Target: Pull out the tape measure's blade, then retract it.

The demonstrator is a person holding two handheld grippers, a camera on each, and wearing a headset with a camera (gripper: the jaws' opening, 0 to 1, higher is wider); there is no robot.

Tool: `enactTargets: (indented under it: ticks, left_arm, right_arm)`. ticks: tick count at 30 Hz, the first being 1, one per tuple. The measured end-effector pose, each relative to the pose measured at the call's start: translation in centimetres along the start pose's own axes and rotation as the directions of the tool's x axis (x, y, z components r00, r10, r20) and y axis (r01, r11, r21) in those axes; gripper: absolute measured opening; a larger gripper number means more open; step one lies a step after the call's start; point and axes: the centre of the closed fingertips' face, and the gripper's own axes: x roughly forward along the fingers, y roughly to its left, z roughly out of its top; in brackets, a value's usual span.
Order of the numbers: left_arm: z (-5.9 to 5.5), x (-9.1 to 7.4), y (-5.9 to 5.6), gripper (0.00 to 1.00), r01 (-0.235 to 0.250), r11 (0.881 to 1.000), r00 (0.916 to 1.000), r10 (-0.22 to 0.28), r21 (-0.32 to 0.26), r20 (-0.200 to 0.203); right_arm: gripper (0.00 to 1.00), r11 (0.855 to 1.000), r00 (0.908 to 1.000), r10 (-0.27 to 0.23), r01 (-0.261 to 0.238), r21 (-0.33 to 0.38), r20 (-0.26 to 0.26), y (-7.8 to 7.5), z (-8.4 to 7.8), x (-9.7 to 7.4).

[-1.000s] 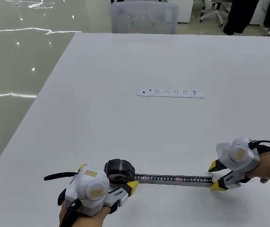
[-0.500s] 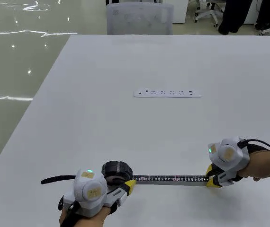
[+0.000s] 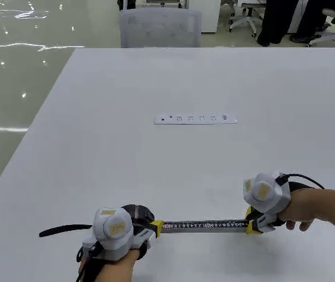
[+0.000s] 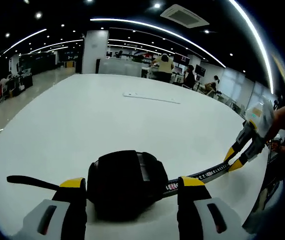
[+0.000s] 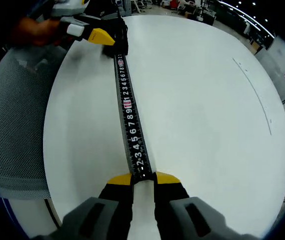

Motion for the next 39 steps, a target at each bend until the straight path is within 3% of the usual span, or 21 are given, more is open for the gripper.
enactTargets:
  ticks: [6,10,20,23,30,39]
  left_arm:
    - [-0.24,0.21,0.22,0.69,-0.035,0.999,0.9989,0.035,-0.011,-0.03]
    - [-0.21,0.2,0.64,0.65,-0.071,0.997,0.9972,0.07,-0.018,-0.025]
    - [-0.38,0.22,0.62,0.62,-0.067,0.998,0.9969,0.067,0.0,-0.041]
    - [-0.39,0.27,0.69,0.6,-0.066,0.998,0.9967,0.065,0.001,-0.047]
    - [-0.39,0.32,0.73,0.6,-0.052,0.999,0.9976,0.052,-0.007,-0.047]
    - [-0.33,0.05,0.64,0.6,-0.015,1.0,0.999,0.015,0.003,-0.042]
  right_arm:
    - [0.14,1.0,1.0,0.003,-0.003,0.009,-0.007,-0.01,-0.02,0.02]
    - [0.14,1.0,1.0,0.0,0.0,0.024,-0.005,0.15,0.03,0.02]
    - [0.13,1.0,1.0,0.007,-0.007,0.028,0.002,0.01,-0.08,0.02]
    - [0.13,0.999,0.9998,0.011,-0.011,-0.033,0.017,0.2,0.01,0.0]
    - [0.14,1.0,0.9992,-0.002,0.002,0.006,0.039,0.11,0.03,-0.01]
    - [0.14,1.0,0.9964,0.014,-0.014,-0.003,0.084,0.5,0.34,-0.07]
